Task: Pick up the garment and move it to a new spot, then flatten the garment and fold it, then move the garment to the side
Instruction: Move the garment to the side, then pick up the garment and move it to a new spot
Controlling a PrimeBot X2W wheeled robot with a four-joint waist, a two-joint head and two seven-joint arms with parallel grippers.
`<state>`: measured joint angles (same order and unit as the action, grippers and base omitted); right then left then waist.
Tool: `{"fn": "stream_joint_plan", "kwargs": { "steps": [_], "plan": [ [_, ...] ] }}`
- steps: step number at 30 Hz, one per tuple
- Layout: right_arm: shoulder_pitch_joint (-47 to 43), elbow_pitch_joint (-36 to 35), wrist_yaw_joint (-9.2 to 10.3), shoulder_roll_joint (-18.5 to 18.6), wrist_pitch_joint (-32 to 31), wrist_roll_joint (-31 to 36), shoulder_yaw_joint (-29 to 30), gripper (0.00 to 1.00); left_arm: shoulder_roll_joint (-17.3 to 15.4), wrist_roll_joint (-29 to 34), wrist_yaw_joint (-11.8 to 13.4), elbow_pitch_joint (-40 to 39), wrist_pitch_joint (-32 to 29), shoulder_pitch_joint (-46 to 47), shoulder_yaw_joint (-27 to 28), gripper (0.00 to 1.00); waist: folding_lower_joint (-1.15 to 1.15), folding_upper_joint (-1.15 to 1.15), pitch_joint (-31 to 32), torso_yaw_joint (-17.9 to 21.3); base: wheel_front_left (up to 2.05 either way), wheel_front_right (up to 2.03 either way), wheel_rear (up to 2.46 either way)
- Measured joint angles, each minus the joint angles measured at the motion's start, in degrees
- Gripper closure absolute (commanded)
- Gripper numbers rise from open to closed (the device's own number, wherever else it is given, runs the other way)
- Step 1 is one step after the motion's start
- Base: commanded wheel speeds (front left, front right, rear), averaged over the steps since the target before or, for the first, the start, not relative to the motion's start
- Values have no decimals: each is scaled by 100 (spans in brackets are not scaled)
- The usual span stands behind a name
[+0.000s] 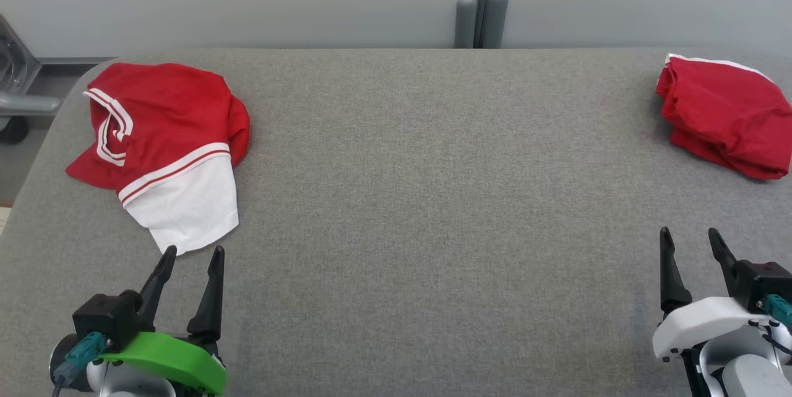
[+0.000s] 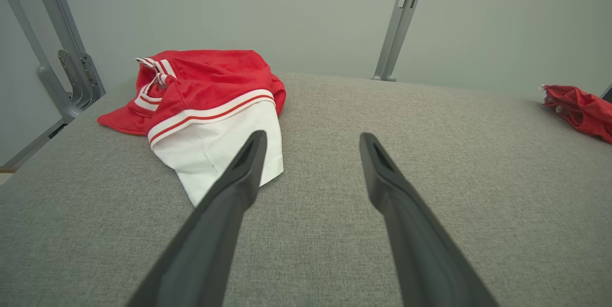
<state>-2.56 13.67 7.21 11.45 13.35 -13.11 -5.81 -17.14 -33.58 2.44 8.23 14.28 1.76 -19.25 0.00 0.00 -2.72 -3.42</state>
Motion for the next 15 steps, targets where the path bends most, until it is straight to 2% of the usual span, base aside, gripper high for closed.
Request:
{"fn": "stream_joint_plan", "kwargs": {
  "steps": [7, 15],
  "plan": [
    [-179, -55, 0, 3, 7, 51, 15, 0, 7, 2, -51, 53, 13, -80, -66, 0, 0, 0, 197, -19, 0, 0, 0],
    [-229, -225, -1, 52, 8, 185, -102, 0, 33, 18, -91, 58, 13, -86, -81, 0, 0, 0, 272, -226, 0, 0, 0]
  ]
}}
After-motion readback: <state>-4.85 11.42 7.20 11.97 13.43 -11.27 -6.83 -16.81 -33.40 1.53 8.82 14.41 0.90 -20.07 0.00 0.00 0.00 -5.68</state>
